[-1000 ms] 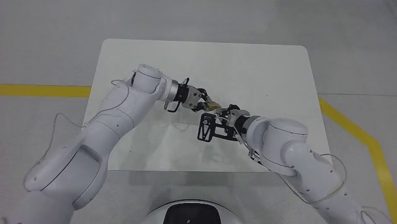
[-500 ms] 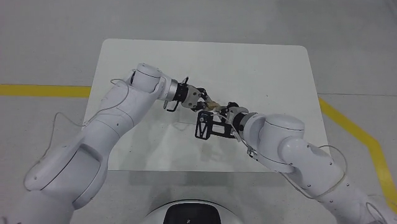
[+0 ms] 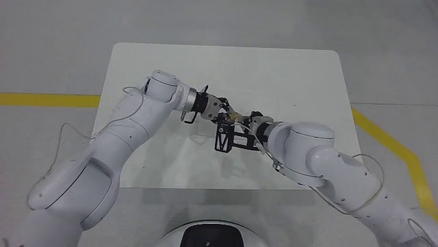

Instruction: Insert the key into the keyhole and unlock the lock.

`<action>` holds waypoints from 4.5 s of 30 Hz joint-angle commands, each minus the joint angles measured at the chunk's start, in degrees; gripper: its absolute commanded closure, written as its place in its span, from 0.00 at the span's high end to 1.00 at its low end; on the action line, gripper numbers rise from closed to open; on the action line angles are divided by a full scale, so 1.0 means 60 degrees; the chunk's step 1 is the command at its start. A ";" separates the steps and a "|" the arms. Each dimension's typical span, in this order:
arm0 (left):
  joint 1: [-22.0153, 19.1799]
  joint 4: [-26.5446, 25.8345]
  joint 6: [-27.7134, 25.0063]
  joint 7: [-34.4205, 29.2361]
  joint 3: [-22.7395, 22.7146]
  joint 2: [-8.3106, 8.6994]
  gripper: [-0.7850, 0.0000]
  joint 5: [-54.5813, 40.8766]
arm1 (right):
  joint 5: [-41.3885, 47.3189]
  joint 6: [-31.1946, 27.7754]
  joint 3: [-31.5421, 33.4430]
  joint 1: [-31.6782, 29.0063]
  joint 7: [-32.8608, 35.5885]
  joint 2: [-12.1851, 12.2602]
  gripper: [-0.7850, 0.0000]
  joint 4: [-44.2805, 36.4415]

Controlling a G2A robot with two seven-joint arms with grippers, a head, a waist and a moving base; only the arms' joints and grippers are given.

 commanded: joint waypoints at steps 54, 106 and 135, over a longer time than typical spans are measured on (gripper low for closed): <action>-0.0279 0.0244 -0.0691 0.0007 0.0495 -0.0031 0.00 -0.1029 | 0.0041 0.0410 -0.0017 0.0207 -0.0316 0.0133 1.00 -0.0320; 0.2417 -0.3534 -0.8741 0.2415 -0.2327 0.0943 0.00 0.1881 | -0.2541 -0.0869 0.2618 -0.2443 -0.8072 0.0369 0.00 0.1655; 0.2834 -0.3780 -0.7883 0.3009 -0.2577 0.0855 0.00 0.1512 | -0.4368 -0.0045 0.3004 -0.3425 -0.6229 0.0380 1.00 0.0631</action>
